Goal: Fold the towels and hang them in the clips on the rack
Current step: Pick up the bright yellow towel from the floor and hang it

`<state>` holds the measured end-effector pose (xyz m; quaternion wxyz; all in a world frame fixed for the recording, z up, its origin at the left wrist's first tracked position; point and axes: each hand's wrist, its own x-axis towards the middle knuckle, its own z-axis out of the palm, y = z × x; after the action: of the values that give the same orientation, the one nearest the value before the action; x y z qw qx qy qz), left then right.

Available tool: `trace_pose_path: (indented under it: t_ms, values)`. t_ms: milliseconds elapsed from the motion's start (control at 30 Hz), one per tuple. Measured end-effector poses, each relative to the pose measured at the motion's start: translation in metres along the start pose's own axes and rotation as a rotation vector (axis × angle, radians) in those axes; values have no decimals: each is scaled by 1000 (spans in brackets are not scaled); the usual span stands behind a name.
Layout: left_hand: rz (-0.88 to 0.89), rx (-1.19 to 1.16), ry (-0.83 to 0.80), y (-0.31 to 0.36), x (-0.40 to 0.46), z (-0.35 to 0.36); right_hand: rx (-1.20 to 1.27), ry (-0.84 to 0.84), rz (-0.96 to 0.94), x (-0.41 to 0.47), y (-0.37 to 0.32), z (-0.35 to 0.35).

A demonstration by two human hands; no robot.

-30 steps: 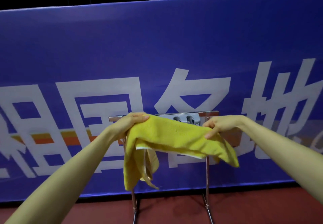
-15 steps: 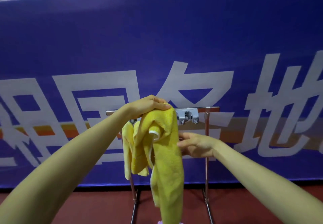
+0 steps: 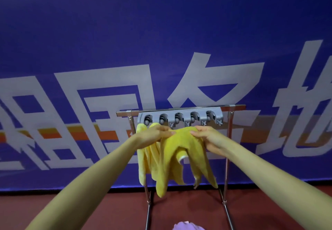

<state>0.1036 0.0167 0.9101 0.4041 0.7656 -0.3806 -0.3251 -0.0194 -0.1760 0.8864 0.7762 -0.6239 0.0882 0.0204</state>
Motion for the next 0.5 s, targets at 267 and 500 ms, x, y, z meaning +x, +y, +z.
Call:
trace_pose_path:
  t_ms: [267, 500]
  values:
    - [23, 2, -39, -53, 50, -33, -179, 190, 21, 69, 1, 8]
    - [14, 203, -52, -67, 97, -49, -481, 222, 61, 125, -1, 6]
